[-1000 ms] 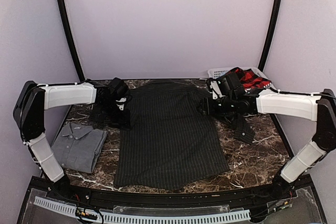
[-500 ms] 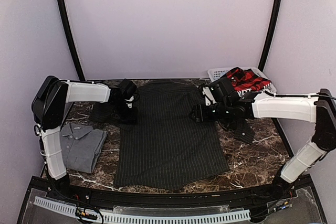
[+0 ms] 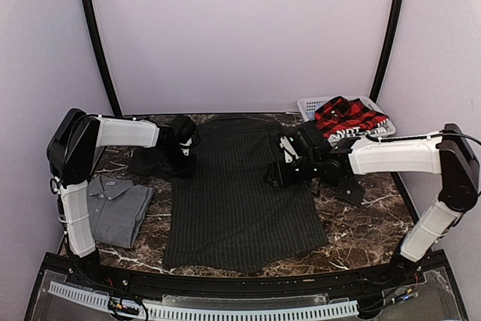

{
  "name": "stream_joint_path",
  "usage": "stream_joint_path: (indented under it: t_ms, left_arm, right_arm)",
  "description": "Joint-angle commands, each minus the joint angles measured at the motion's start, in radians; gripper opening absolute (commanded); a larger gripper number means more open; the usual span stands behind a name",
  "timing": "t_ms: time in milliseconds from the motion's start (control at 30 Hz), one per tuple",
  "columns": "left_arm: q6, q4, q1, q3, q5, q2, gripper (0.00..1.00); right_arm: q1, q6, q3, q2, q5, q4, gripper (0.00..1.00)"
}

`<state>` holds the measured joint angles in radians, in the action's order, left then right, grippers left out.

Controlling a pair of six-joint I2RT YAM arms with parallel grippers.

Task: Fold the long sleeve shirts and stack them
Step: Smooth out the crumpled shirt at the center of the board, then pick up the sleeve from the center of the board.

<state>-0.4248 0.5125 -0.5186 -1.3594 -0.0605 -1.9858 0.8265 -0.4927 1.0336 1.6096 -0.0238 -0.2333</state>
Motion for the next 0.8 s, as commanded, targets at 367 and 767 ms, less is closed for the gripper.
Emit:
stream_joint_path:
  t_ms: [367,767]
  left_arm:
    - [0.031,0.081,0.025,-0.071,-0.049,0.130,0.00]
    - [0.078,0.079,0.145,-0.108,0.019,0.311,0.00]
  right_arm:
    - [0.137,-0.031,0.140,0.091,-0.056,-0.028,0.66]
    - [0.434,-0.234,0.499,0.317,-0.036,-0.218,0.52]
